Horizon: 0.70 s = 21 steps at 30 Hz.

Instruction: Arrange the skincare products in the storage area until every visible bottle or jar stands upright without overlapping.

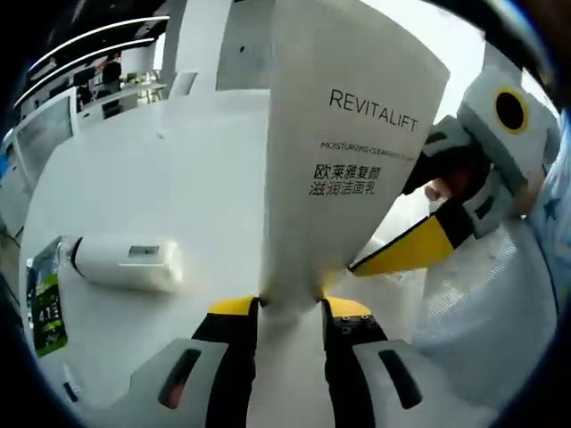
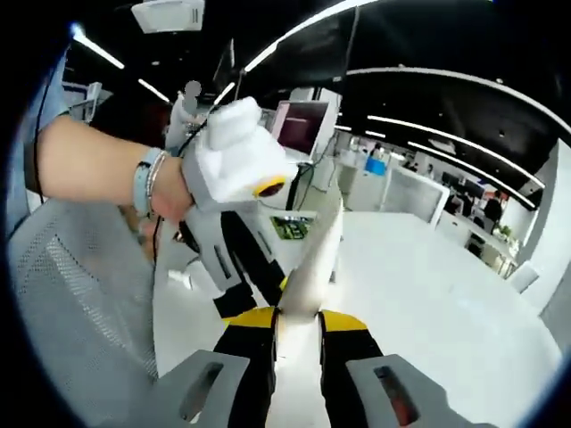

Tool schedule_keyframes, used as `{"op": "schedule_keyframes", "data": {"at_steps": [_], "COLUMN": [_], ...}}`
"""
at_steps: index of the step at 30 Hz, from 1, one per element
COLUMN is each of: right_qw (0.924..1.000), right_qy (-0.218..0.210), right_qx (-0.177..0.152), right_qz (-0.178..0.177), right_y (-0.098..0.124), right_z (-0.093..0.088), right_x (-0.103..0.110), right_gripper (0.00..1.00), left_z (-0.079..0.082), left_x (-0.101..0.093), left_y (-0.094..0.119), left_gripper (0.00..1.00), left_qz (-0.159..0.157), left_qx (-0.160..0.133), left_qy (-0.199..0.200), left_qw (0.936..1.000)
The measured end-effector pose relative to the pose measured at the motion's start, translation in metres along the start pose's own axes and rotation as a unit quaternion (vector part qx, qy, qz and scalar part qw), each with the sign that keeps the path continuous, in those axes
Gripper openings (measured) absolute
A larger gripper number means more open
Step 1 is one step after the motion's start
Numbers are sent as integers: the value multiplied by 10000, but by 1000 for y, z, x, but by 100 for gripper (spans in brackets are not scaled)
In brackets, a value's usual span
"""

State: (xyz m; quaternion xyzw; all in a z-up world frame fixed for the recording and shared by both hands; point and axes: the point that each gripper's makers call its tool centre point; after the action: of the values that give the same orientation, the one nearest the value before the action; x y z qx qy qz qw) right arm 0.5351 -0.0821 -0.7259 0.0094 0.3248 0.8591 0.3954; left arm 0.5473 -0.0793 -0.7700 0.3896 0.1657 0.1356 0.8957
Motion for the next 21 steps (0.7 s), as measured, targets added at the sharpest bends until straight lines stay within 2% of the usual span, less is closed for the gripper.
{"op": "schedule_keyframes", "data": {"at_steps": [4,11,16,21], "right_qw": [9995,9994,9990,9983], "right_qy": [-286,-253,-239,-334], "right_qx": [66,213,374,474], "right_qz": [90,66,-37,-109], "right_y": [-4,-6,-5,-5], "right_z": [-4,-12,-21,-28], "right_x": [-1,-3,-11,-19], "right_gripper": [11,12,10,8], "left_z": [0,2,2,8], "left_x": [0,0,2,4], "left_y": [0,2,4,0], "left_gripper": [27,25,18,15], "left_qz": [31,26,40,263], "left_qx": [5,-43,-60,-117], "left_qy": [-76,-132,-106,-161], "left_qw": [10000,9999,9999,9995]}}
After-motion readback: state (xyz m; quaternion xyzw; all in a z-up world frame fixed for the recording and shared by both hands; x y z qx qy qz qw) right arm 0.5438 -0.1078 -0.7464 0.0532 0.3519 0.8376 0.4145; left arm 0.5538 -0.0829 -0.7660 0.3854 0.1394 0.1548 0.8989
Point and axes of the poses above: the point that each gripper's makers call its tool centre point, and the gripper's own axes: y roughly backward along the fingers, x roughly to its left, z roughly out of its top, and after that the axes turned 7 degrees about x, right-handed
